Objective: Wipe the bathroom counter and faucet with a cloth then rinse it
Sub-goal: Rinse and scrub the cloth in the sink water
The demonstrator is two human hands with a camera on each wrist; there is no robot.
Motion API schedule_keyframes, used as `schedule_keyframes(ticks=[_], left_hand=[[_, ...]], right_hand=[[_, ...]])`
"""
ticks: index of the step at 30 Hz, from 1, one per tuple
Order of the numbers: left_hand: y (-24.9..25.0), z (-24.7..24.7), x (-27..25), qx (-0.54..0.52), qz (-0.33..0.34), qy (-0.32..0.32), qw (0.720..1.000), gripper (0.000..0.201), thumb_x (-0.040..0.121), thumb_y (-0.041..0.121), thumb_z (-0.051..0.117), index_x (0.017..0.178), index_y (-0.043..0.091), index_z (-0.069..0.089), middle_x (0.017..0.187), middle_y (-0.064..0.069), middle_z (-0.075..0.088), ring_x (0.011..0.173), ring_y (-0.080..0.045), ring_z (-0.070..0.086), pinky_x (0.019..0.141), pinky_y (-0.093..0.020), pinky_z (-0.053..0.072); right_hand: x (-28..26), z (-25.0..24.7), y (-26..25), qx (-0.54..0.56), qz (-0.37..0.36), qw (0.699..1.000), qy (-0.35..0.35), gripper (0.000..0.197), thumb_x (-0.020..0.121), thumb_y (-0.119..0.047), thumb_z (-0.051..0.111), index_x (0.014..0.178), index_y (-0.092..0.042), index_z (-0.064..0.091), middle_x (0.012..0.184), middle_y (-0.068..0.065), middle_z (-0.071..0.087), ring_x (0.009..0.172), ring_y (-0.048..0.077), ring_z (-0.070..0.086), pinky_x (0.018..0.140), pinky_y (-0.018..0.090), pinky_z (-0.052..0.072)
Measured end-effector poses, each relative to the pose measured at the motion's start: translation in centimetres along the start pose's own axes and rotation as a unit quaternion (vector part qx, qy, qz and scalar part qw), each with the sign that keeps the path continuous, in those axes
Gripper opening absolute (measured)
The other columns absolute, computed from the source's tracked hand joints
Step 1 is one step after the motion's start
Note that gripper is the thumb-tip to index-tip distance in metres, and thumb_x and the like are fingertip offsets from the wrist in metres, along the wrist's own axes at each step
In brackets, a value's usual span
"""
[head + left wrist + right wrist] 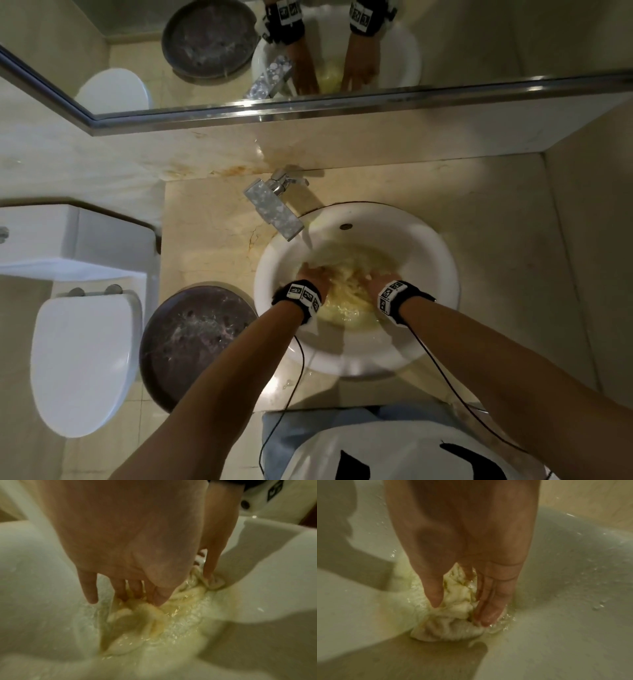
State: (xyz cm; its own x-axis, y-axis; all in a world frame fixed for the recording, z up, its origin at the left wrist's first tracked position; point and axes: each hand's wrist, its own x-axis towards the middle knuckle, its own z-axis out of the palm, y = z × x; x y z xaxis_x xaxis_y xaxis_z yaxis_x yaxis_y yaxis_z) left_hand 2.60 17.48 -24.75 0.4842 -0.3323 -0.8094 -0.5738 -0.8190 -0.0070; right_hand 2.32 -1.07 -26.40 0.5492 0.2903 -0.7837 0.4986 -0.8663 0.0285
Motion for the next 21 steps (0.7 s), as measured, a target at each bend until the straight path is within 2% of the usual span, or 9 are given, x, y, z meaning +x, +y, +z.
schedule_keyframes(ticks=[3,4,6,10,13,15,17,19,21], left_hand=[[0.8,-1.5,-1.0,-0.044,-0.024,0.013,0.999,0.048,0.096,0.022,0.052,0.144,0.023,0.048,0.158,0.0,0.035,0.145,-0.023,0.034,0.116,-0.05,0.025],[1.1,-1.9,-1.3,-0.077,-0.019,0.019,0.997,0.04,0.096,0.02,0.05,0.136,0.023,0.055,0.151,0.0,0.045,0.136,-0.022,0.046,0.109,-0.045,0.035],[1.2,-2.9,-2.5,-0.132,-0.021,0.077,0.988,0.032,0.095,0.016,0.047,0.122,0.022,0.063,0.129,-0.001,0.062,0.112,-0.024,0.062,0.09,-0.037,0.046],[0.1,-6.9,-6.7,-0.135,-0.055,0.277,0.95,0.018,0.099,0.018,0.046,0.105,0.012,0.062,0.096,-0.003,0.064,0.083,-0.019,0.062,0.074,-0.034,0.054],[-2.1,-9.8,-9.1,-0.12,-0.063,0.394,0.909,0.017,0.101,0.014,0.043,0.101,0.008,0.059,0.088,-0.004,0.057,0.074,-0.016,0.047,0.069,-0.031,0.046],[-4.1,-11.4,-9.7,-0.112,-0.075,0.445,0.885,0.016,0.099,0.014,0.046,0.104,0.008,0.059,0.095,-0.006,0.06,0.081,-0.021,0.054,0.074,-0.034,0.047],[-6.0,-12.7,-9.0,-0.111,-0.106,0.419,0.895,0.03,0.096,0.015,0.047,0.124,0.008,0.055,0.121,-0.011,0.06,0.111,-0.027,0.056,0.094,-0.04,0.047],[-7.6,-13.1,-7.6,-0.121,-0.133,0.346,0.921,0.052,0.096,0.019,0.048,0.146,0.008,0.038,0.15,-0.015,0.042,0.138,-0.031,0.039,0.114,-0.045,0.034],[-8.4,-13.1,-6.4,-0.113,-0.152,0.28,0.941,0.062,0.097,0.025,0.047,0.152,0.006,0.028,0.159,-0.015,0.029,0.147,-0.032,0.027,0.12,-0.044,0.025]], right_hand=[[0.4,-1.2,-1.6,-0.013,-0.011,1.0,-0.005,0.067,0.094,-0.01,0.06,0.153,-0.014,0.029,0.153,0.017,0.032,0.131,0.034,0.047,0.104,0.044,0.047],[0.9,-1.5,-2.0,-0.014,-0.017,1.0,0.006,0.057,0.096,-0.01,0.057,0.149,-0.013,0.038,0.155,0.017,0.028,0.134,0.033,0.042,0.105,0.043,0.045],[1.0,-2.5,-2.9,0.018,-0.033,0.998,0.041,0.057,0.098,-0.013,0.054,0.151,-0.015,0.035,0.159,0.014,0.02,0.142,0.031,0.031,0.108,0.043,0.041],[2.3,-1.9,-2.8,0.102,-0.056,0.992,0.038,0.055,0.102,-0.026,0.05,0.154,-0.019,0.033,0.161,0.011,0.025,0.147,0.033,0.028,0.117,0.047,0.028],[2.6,-0.9,-3.6,0.113,-0.004,0.992,0.048,0.057,0.101,-0.047,0.043,0.154,-0.032,0.027,0.163,0.006,0.02,0.147,0.033,0.025,0.116,0.052,0.027],[3.0,0.7,-4.5,0.13,0.025,0.99,0.051,0.066,0.101,-0.041,0.045,0.157,-0.033,0.01,0.165,0.005,0.003,0.15,0.037,0.013,0.114,0.056,0.028],[3.1,1.8,-4.9,0.178,0.031,0.981,0.075,0.074,0.101,-0.035,0.042,0.158,-0.03,-0.004,0.166,0.006,-0.008,0.152,0.036,0.003,0.117,0.056,0.024],[2.8,1.4,-4.0,0.169,0.024,0.983,0.073,0.069,0.1,-0.035,0.042,0.159,-0.025,0.007,0.166,0.009,0.006,0.151,0.037,0.011,0.118,0.052,0.023],[1.8,-0.5,-3.2,0.189,0.065,0.979,0.048,0.062,0.097,-0.028,0.054,0.153,-0.018,0.031,0.157,0.017,0.031,0.141,0.04,0.034,0.112,0.051,0.035]])
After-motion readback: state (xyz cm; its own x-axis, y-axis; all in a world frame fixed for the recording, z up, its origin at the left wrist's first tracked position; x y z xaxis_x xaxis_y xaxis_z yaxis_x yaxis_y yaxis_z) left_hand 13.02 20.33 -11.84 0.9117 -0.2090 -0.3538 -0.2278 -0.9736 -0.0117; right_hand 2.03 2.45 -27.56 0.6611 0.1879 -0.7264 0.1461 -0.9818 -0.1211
